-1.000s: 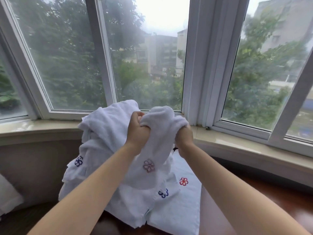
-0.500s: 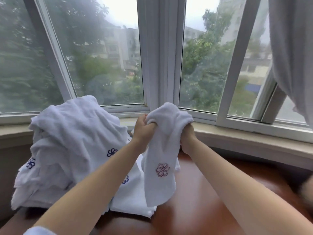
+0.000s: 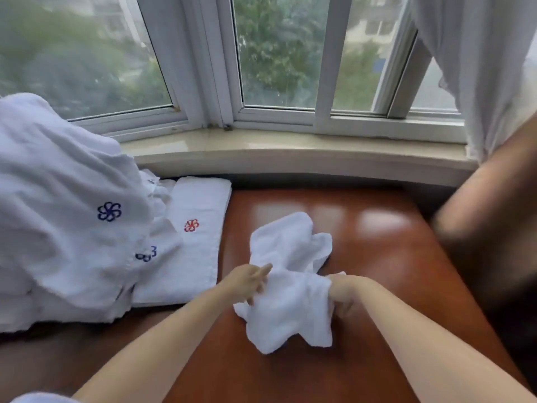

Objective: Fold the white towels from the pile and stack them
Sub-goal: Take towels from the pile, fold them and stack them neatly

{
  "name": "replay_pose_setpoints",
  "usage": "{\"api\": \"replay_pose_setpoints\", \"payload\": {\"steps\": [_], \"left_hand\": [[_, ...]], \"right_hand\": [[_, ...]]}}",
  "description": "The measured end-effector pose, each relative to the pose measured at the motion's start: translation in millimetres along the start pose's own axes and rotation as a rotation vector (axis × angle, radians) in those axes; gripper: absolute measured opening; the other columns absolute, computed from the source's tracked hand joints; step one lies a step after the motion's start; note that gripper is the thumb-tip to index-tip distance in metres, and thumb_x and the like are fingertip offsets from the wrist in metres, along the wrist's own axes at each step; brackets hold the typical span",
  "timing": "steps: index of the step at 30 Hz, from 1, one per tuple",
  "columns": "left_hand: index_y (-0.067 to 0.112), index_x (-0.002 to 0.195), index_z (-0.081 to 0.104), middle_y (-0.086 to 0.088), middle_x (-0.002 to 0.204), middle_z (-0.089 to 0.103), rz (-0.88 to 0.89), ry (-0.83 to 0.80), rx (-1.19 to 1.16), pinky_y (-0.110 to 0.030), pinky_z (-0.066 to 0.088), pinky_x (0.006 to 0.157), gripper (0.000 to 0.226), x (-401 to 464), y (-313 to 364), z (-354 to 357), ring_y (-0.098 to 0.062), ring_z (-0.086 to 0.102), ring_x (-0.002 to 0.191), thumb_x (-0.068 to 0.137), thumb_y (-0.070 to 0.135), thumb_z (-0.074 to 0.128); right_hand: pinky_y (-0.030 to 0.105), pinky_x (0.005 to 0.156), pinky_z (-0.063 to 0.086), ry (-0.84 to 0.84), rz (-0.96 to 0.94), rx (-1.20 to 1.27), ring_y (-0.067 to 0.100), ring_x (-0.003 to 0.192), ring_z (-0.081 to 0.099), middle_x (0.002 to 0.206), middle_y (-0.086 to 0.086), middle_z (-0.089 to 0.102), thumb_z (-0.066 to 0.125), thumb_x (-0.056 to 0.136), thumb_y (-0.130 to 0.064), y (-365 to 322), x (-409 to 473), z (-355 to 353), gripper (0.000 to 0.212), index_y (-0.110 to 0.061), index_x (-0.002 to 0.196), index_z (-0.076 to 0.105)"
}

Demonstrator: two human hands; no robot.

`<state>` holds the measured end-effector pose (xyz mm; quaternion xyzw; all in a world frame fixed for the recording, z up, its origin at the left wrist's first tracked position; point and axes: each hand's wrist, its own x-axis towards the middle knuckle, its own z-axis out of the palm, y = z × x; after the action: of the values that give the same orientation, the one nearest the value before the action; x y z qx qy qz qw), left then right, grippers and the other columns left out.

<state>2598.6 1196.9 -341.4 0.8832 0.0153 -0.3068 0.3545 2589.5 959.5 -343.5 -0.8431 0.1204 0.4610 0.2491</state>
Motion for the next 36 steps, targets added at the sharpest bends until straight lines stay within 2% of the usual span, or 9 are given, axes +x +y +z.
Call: {"api": "replay_pose_setpoints", "payload": {"steps": [5, 8, 12, 16, 20, 25, 28, 31, 36], "left_hand": [[0.011, 0.105, 0.059, -0.007, 0.105, 0.059, -0.035, 0.409, -0.078, -0.028, 0.042, 0.069, 0.015, 19, -19, 17, -0.020, 0.055, 0.088, 0.090, 0.015, 0.058], [0.007, 0.111, 0.056, -0.004, 0.099, 0.063, -0.277, 0.147, -0.615, -0.023, 0.046, 0.053, 0.036, 15, -17, 20, -0.018, 0.062, 0.079, 0.079, 0.014, 0.073], [0.009, 0.089, 0.062, 0.000, 0.058, 0.051, -0.384, -0.011, -0.729, -0.021, 0.035, 0.043, 0.019, 12, -10, 16, -0.010, 0.042, 0.043, 0.075, 0.016, 0.074], [0.012, 0.097, 0.070, -0.002, 0.083, 0.070, -0.267, -0.080, -0.563, -0.025, 0.053, 0.059, 0.034, 3, 7, -3, -0.017, 0.065, 0.074, 0.067, 0.027, 0.073], [0.010, 0.112, 0.069, -0.020, 0.116, 0.067, -0.064, -0.076, -0.742, -0.044, 0.049, 0.094, 0.053, -6, 23, -33, -0.039, 0.063, 0.108, 0.061, 0.022, 0.071], [0.014, 0.105, 0.073, -0.011, 0.103, 0.073, -0.044, -0.232, -0.912, -0.029, 0.058, 0.072, 0.043, -6, 29, -55, -0.024, 0.071, 0.090, 0.084, 0.051, 0.061], [0.016, 0.115, 0.071, -0.009, 0.117, 0.069, -0.126, -0.381, -0.791, -0.032, 0.055, 0.086, 0.050, -3, 27, -59, -0.025, 0.067, 0.106, 0.082, 0.052, 0.066], [0.015, 0.111, 0.070, -0.008, 0.111, 0.071, -0.135, -0.277, -0.636, -0.034, 0.050, 0.090, 0.044, 1, 48, -83, -0.024, 0.068, 0.099, 0.076, 0.043, 0.071], [0.023, 0.123, 0.049, -0.009, 0.108, 0.053, 0.430, 0.117, -0.953, -0.030, 0.045, 0.066, 0.060, 10, 122, -148, -0.020, 0.055, 0.085, 0.067, 0.010, 0.065]], "right_hand": [[0.028, 0.071, 0.055, -0.020, -0.036, 0.205, 0.015, 0.067, 0.067, 0.077, 0.002, 0.066, 0.051, 0.076, -0.014, 17, 3, -2, 0.021, -0.018, 0.095, 0.058], [0.034, 0.075, 0.059, -0.040, 0.051, 0.541, 0.025, 0.081, 0.073, 0.092, 0.011, 0.074, 0.052, 0.079, -0.014, 15, 2, -4, 0.030, -0.007, 0.108, 0.059], [0.033, 0.067, 0.057, 0.054, 0.065, 0.940, 0.029, 0.073, 0.067, 0.067, 0.009, 0.070, 0.047, 0.074, -0.020, 13, 4, -6, 0.022, -0.007, 0.079, 0.064], [0.020, 0.045, 0.047, 0.263, -0.026, 0.979, 0.014, 0.057, 0.067, 0.078, 0.003, 0.072, 0.072, 0.075, -0.026, -1, 4, -13, 0.018, -0.013, 0.086, 0.067], [0.024, 0.055, 0.046, 0.502, -0.178, 1.285, 0.018, 0.064, 0.056, 0.090, 0.009, 0.061, 0.065, 0.081, -0.002, -25, 4, -35, 0.021, -0.020, 0.087, 0.056], [0.031, 0.063, 0.052, 0.206, -0.043, 0.526, 0.023, 0.078, 0.064, 0.103, 0.003, 0.064, 0.071, 0.070, -0.037, -36, -13, -43, 0.036, -0.025, 0.102, 0.059], [0.036, 0.079, 0.053, 0.147, -0.094, 0.269, 0.028, 0.109, 0.061, 0.134, 0.007, 0.052, 0.061, 0.084, -0.028, -43, -5, -41, 0.034, -0.019, 0.116, 0.055], [0.034, 0.092, 0.048, 0.329, -0.209, 0.507, 0.030, 0.119, 0.055, 0.138, 0.015, 0.050, 0.055, 0.089, -0.007, -62, -5, -63, 0.044, -0.009, 0.133, 0.051], [0.017, 0.081, 0.035, 0.894, -0.598, 0.954, 0.016, 0.108, 0.047, 0.127, 0.002, 0.049, 0.052, 0.084, 0.002, -118, -49, -139, 0.061, -0.018, 0.141, 0.042]]}}
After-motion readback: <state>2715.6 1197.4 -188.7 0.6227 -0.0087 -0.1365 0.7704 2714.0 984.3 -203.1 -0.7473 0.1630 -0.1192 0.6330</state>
